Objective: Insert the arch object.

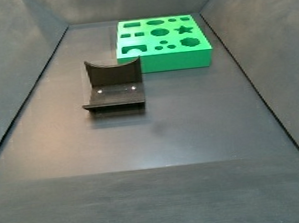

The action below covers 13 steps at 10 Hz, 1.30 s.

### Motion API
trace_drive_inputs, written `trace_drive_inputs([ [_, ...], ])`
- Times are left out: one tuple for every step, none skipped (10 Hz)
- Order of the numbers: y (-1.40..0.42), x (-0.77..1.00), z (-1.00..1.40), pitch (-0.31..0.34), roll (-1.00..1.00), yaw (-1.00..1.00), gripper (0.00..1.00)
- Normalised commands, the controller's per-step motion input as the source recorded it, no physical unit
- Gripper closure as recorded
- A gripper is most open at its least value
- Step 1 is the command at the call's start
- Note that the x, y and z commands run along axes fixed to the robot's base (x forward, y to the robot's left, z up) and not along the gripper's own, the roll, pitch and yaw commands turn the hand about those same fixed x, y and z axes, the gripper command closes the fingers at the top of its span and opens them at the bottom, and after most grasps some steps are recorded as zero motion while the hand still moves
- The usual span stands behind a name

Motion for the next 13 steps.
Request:
trace_drive_inputs([
  [0.23,0.39,-0.59,0.024,-0.25,-0.15,1.00],
  [0.59,0.45,-0.81,0.063,-0.16,-0.16,1.00],
  [0.65,0.45,-0.89,0.066,-0.12,-0.15,1.00],
  [0.67,0.47,-0.92,0.061,-0.10,-0.14,1.00],
  [0.67,0.44,-1.00,0.051,-0.06,-0.13,1.00],
  [0.61,0.39,-1.00,0.031,-0.03,-0.08,1.00],
  [0.53,0.28,-1.00,0.000,0.00,-0.05,1.00],
  [0.53,0.24,-1.00,0.000,0.04,-0.06,1.00],
  [0.51,0.21,-1.00,0.000,0.07,-0.04,1.00],
  [0.46,0.15,-1.00,-0.033,0.09,0.00,1.00],
  [0.27,0.01,-0.90,-0.130,0.06,0.03,1.00],
  [0.05,0.00,-0.59,-0.130,0.10,0.25,1.00],
  [0.00,0.05,-0.48,-0.073,0.09,0.25,1.00],
])
